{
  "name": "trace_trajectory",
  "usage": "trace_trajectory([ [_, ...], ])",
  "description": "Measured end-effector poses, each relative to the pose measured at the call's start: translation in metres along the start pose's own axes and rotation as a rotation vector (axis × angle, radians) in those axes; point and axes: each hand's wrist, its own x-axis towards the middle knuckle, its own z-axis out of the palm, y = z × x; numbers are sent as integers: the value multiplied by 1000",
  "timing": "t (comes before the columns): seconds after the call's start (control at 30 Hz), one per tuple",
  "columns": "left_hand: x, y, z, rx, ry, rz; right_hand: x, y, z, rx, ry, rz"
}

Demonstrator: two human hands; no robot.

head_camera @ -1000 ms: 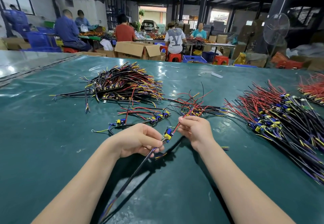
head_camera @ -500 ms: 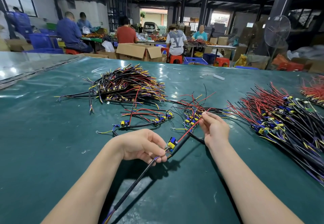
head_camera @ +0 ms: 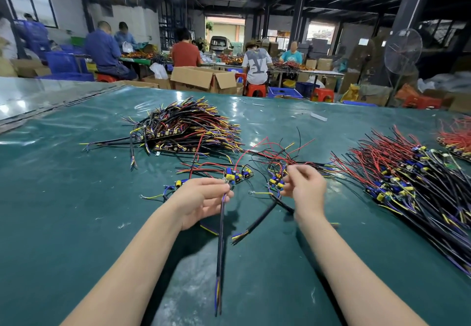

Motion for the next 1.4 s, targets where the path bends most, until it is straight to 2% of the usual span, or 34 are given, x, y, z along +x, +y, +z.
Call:
trace_trajectory([
  [0.13,-1,-5,11,27,63,80,-28,0,30,-312,-318,-114],
  [0.23,-1,-9,16,28,43,129,-38,-7,43,-419,-294,-201],
  [0.37,-2,-9,21,38,7,184,-40,-19,43,-475,-260,-160],
  [0.4,-1,-9,22,4,-16,187,-40,-23,42,-430,-283,-121],
  [0.47,-1,-7,22,-89,-46,181,-35,-32,40,-137,-334,47],
  [0.53,0,-3,20,-128,-22,162,-25,-46,37,126,-313,227],
  [0.6,0,-1,17,-129,24,141,-10,-58,29,150,-293,291],
  [0.67,-1,1,14,-115,45,130,8,-69,17,-16,-282,224],
  [0.73,-2,1,14,-89,46,120,29,-77,-2,-484,-199,-15],
  [0.8,-3,1,16,-54,37,117,47,-83,-25,-971,3,-260],
  [0.83,-3,1,17,-33,34,118,55,-85,-37,-1117,110,-318],
  [0.93,-3,0,18,24,27,131,71,-82,-77,-1341,336,-417],
  [1.03,-4,-1,18,91,19,148,76,-63,-118,-1477,379,-398],
  [1.17,-3,-6,19,285,17,174,67,-26,-155,-1722,339,-145],
  [1.27,0,-12,18,570,85,272,62,-17,-142,-1574,395,-212],
  [1.4,4,-12,10,892,287,451,48,-16,-81,-1205,294,-379],
])
